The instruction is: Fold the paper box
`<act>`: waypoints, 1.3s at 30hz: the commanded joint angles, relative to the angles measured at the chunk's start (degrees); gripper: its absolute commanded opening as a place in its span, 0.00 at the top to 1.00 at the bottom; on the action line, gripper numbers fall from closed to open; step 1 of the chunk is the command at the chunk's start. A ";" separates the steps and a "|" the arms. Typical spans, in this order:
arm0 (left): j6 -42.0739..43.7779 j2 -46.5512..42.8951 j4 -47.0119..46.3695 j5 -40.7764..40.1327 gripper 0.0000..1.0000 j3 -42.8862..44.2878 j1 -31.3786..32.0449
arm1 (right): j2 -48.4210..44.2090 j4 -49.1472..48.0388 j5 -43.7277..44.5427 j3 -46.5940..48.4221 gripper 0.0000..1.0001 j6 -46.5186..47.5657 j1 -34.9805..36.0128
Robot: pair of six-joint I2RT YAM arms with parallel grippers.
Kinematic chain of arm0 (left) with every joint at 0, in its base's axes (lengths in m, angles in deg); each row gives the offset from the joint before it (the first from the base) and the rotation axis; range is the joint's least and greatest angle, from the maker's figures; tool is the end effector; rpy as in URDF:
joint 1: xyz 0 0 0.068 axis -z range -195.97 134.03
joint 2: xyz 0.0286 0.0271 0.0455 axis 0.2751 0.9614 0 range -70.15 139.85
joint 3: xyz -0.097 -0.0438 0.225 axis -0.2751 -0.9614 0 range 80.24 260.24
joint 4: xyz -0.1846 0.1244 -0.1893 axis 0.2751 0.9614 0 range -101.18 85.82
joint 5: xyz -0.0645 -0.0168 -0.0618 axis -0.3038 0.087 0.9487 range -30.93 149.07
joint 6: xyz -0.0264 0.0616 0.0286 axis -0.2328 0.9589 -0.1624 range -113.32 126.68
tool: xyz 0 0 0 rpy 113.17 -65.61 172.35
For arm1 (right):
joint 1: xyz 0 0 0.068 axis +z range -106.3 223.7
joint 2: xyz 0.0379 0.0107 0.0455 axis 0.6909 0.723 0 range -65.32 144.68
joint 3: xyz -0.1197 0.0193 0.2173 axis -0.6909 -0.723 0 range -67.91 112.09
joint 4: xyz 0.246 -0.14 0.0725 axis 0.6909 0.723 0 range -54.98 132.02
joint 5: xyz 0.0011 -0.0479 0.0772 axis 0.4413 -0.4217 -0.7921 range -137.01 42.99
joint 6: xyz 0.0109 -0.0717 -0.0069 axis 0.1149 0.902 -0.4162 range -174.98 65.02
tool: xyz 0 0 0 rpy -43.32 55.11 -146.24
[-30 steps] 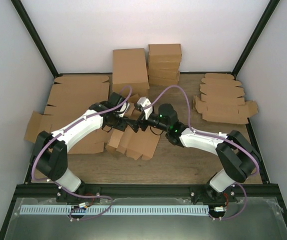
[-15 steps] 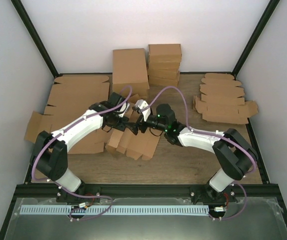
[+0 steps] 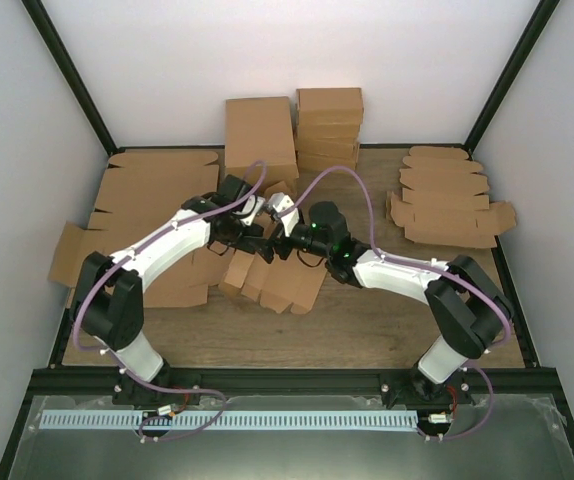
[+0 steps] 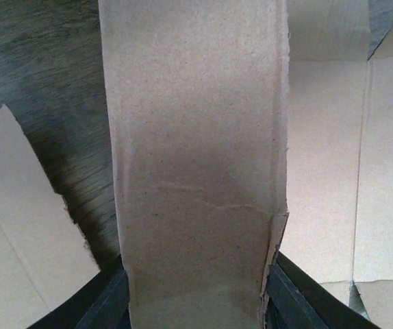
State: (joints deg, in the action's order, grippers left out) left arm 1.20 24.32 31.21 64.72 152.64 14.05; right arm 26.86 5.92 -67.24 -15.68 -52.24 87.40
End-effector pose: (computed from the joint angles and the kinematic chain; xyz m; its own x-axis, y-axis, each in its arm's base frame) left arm 0.3229 -0.1934 0.1821 -0.8288 0.3691 -0.4206 0.4575 0.8797 -0.1295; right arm 0.2811 0.2976 0.1956 -0.0932 -0.1510 -0.9841 -0.8993 0.4370 0.0181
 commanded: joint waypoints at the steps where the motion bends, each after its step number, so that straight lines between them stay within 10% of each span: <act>1: 0.93 0.68 -1.57 3.23 0.54 1.83 0.21 | -3.06 1.51 1.79 1.37 0.00 0.88 0.44; 39: -2.30 -10.30 -0.53 -2.00 0.54 -10.28 -2.55 | 2.39 8.23 4.54 10.35 0.00 5.53 -1.05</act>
State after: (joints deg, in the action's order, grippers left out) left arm 0.37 18.44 30.45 64.20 145.54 13.66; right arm 27.94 11.80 -64.02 -9.41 -49.04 86.92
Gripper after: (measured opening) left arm 0.465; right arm 0.998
